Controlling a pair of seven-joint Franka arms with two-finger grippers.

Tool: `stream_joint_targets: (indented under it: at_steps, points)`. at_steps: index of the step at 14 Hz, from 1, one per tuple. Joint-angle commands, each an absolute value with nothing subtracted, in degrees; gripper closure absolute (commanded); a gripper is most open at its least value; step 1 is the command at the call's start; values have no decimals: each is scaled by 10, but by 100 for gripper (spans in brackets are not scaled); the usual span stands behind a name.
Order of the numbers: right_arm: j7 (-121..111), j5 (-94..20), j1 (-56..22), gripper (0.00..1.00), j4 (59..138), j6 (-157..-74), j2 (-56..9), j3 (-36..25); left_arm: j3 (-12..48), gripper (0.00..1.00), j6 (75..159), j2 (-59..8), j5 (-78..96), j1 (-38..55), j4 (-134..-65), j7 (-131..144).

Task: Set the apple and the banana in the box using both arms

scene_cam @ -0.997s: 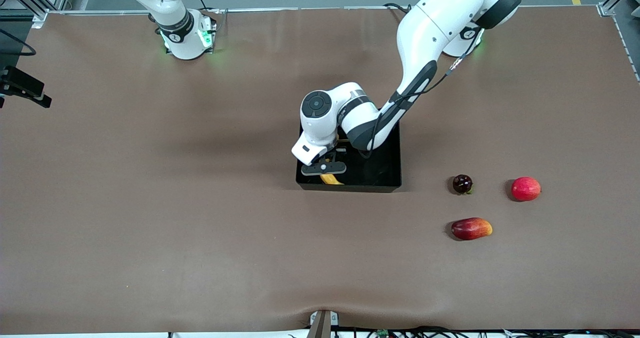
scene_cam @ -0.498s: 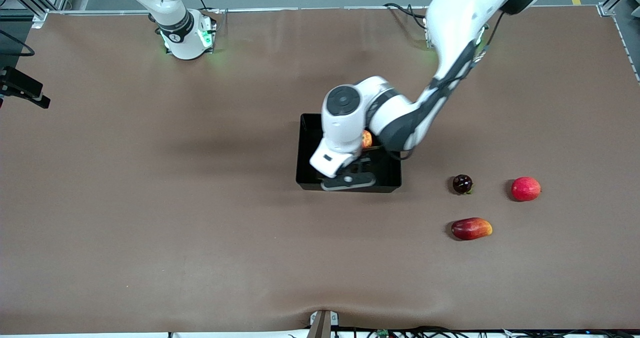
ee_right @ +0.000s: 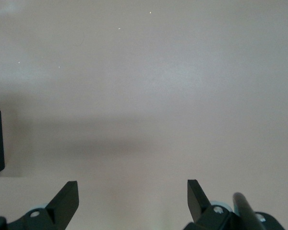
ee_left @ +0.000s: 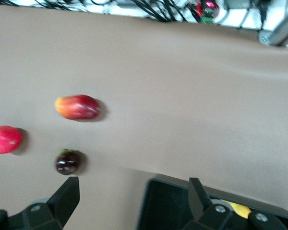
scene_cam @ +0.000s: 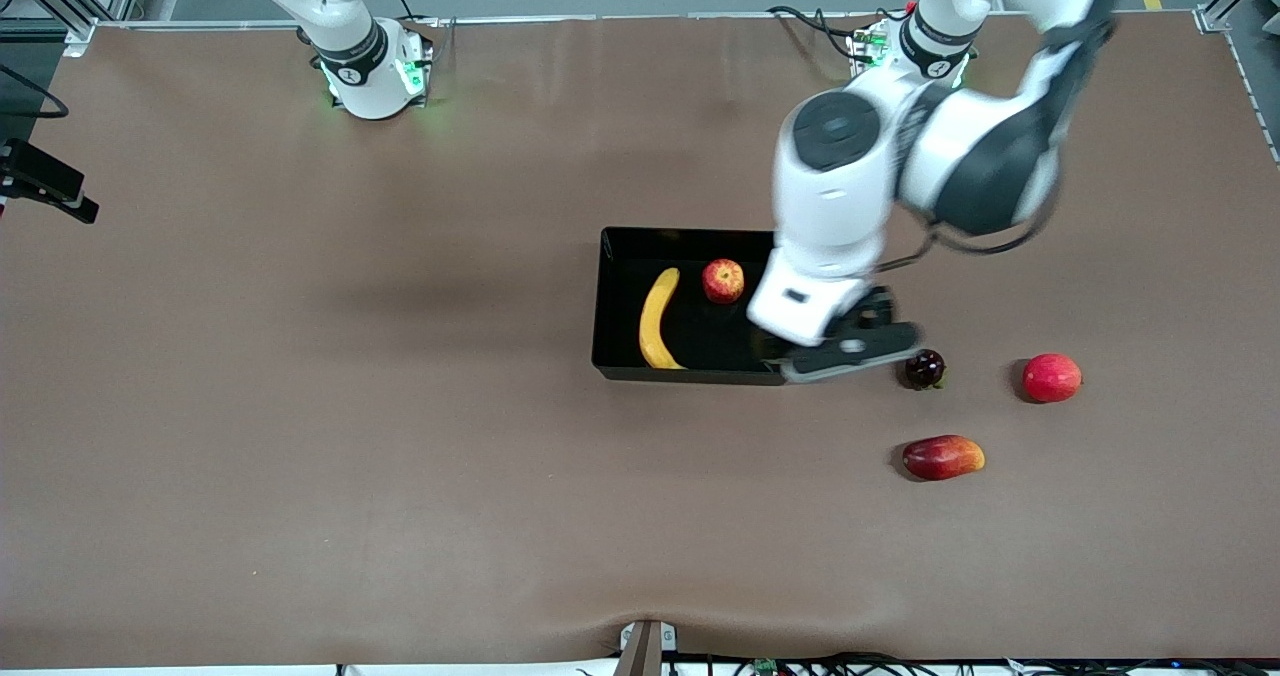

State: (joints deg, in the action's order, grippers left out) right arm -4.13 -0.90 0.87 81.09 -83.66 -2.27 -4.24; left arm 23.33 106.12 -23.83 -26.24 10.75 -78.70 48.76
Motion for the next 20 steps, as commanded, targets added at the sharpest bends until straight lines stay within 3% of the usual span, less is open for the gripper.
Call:
stream_joint_targets:
  at_steps: [1,11,15,17,20]
  points:
    - [-40,-4,15,0,812,-841,-25,-37,239,0,1040,-196,-245,71,-809,473]
    - [-39,-5,15,0,813,-845,-27,-37,230,0,944,-88,-87,-83,-813,147]
    - [-39,-5,12,0,813,-845,-27,-36,151,0,892,-33,-34,-60,-852,67]
    - [-39,-5,11,0,813,-845,-27,-36,82,0,870,9,-8,-17,-883,61]
    - [-39,-6,10,0,813,-846,-27,-36,53,0,834,55,10,5,-912,62]
